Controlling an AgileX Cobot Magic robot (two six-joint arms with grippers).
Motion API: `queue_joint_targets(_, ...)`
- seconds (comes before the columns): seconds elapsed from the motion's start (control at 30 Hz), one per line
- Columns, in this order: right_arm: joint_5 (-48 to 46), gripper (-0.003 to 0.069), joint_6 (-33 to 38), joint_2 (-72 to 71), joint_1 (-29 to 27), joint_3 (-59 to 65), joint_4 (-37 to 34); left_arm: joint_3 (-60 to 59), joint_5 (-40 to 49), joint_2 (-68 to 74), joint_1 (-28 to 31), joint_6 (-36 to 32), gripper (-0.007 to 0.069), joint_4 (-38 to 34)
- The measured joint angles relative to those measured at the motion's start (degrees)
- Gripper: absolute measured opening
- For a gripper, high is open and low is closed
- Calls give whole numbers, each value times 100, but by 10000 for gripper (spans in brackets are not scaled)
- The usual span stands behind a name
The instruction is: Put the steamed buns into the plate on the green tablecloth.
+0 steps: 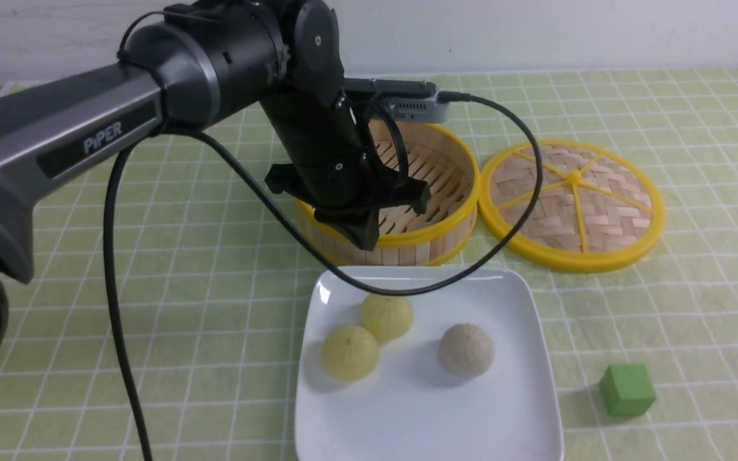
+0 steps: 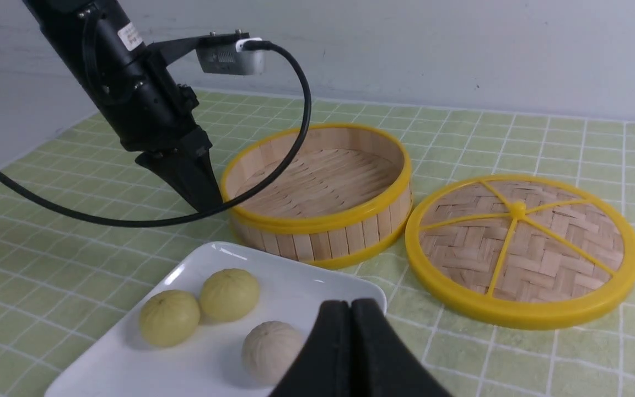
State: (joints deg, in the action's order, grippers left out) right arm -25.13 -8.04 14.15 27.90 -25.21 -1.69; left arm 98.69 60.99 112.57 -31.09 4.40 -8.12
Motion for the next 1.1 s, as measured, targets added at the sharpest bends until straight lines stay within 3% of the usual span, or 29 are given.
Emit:
queue_joint_targets(0.53,134,-1,-6,-251,-67,412,132,0,-120,0,0,281,19,205)
queue_joint_targets(0.7,300,3,-6,-809,-841,1218,255,0,-88,0,-6,109,19,205)
queue_joint_targets(0.87,327,8,-6,-1435,-1998,2196,267,0,166,-263,-6,-125,19,287)
queue_joint_targets(1.1,284,14,-16,-1488,-2490,2632,284,0,699,-1298,-6,-89,19,411)
